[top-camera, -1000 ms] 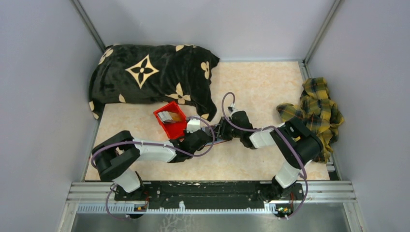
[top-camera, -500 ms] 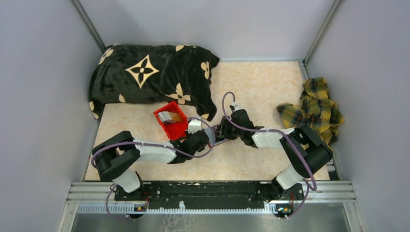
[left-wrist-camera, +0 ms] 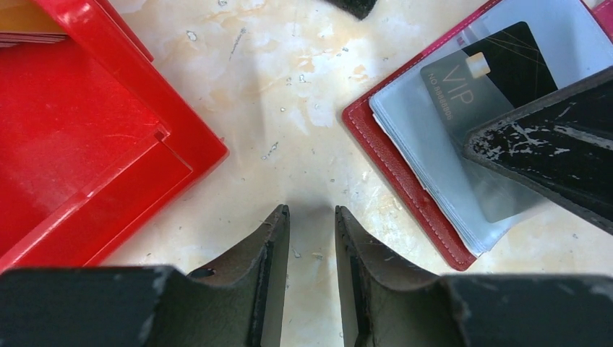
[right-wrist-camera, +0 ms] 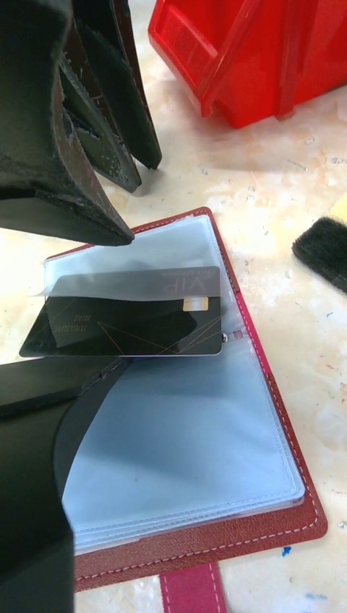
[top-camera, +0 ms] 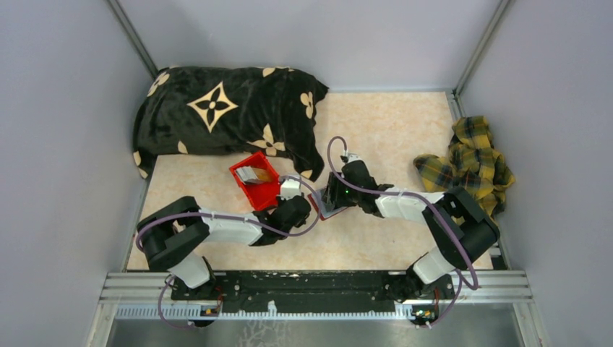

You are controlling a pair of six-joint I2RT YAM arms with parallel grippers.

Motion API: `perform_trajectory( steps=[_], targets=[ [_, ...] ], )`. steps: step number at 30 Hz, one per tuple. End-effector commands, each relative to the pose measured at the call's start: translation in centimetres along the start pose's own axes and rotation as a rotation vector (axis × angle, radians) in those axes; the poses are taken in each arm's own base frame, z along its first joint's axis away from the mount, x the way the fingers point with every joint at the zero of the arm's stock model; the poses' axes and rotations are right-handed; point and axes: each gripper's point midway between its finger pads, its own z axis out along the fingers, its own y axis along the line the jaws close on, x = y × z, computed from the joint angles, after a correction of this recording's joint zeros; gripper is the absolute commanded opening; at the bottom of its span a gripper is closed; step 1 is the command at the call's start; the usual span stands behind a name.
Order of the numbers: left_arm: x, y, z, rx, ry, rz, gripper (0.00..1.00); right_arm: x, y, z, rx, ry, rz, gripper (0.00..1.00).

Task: Put the credit cards into the card holder
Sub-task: Insert the credit card into the card holder.

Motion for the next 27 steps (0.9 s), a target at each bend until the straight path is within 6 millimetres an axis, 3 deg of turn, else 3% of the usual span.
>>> perform_trajectory(
  steps=[1,27],
  targets=[
    [3.8,0.9,-0.7,0.022,0.122,0.024,0.36,0.9,-2.4,-0.3,0.144,0.047,-0.095,0.56],
    [3.5,-0.6,-0.6,0.073,0.105,-0.017,0.35,0.7,-5.3,-1.3,0.326,0.057,-0.255,0.59]
  ],
)
